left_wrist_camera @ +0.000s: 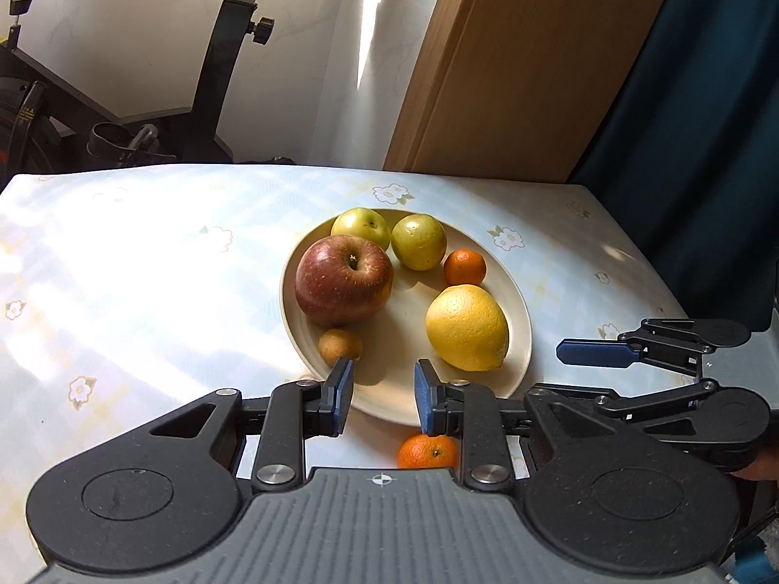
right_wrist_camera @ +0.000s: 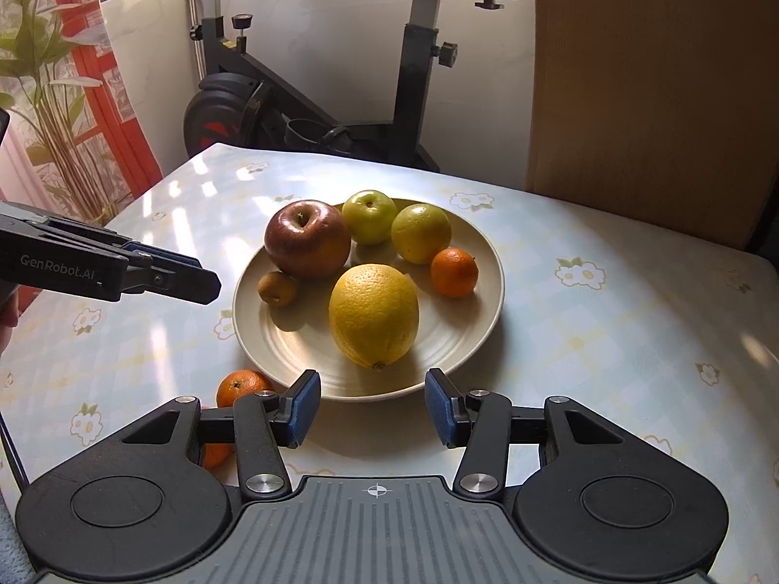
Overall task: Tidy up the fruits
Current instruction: 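Open both tools to release the yellow pomelo and withdraw, then move the left tool to the green apple while the right tool approaches a kiwi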
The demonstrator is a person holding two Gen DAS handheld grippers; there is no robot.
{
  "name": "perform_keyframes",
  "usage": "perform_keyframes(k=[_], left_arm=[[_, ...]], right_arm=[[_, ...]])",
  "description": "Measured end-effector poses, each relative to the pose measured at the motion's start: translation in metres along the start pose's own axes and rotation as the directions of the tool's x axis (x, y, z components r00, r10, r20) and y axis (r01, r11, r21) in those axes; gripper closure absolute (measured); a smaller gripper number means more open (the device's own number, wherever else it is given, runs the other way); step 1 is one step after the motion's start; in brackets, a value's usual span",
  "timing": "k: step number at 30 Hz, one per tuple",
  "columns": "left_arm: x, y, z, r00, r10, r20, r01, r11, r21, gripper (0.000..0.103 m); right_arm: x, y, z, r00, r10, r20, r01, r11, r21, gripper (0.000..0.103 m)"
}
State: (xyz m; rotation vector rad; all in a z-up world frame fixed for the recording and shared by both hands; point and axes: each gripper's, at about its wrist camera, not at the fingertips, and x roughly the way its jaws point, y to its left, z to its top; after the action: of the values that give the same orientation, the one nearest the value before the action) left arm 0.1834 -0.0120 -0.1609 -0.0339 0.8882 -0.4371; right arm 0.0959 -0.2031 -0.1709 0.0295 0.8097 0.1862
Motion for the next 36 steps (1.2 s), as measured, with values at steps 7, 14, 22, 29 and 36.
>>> perform_keyframes(k=[7,14,22,29,36], left_arm=[[-0.013,0.004,-0.023,1.000,-0.006,-0.020,0.006,1.000,-0.007,0.075],[-0.015,0.000,-0.050,0.997,-0.030,-0.066,0.026,0.998,-0.059,0.075],[-0.026,-0.008,-0.082,0.994,-0.066,-0.083,0.057,0.993,-0.101,0.073],[-0.035,-0.016,-0.099,0.989,-0.121,-0.091,0.112,0.990,-0.090,0.071],[-0.037,-0.013,-0.102,0.987,-0.137,-0.089,0.128,0.987,-0.102,0.070]], right_arm=[[-0.008,0.014,-0.012,1.000,-0.004,-0.005,0.004,1.000,0.014,0.059],[-0.010,0.026,-0.023,1.000,0.001,-0.025,0.000,0.999,0.042,0.059],[-0.019,0.026,-0.036,0.999,-0.007,-0.032,0.011,0.995,0.102,0.059],[-0.030,0.023,-0.040,1.000,-0.006,-0.021,0.008,0.993,0.119,0.059],[-0.036,0.020,-0.040,1.000,-0.005,-0.009,0.006,0.992,0.129,0.059]])
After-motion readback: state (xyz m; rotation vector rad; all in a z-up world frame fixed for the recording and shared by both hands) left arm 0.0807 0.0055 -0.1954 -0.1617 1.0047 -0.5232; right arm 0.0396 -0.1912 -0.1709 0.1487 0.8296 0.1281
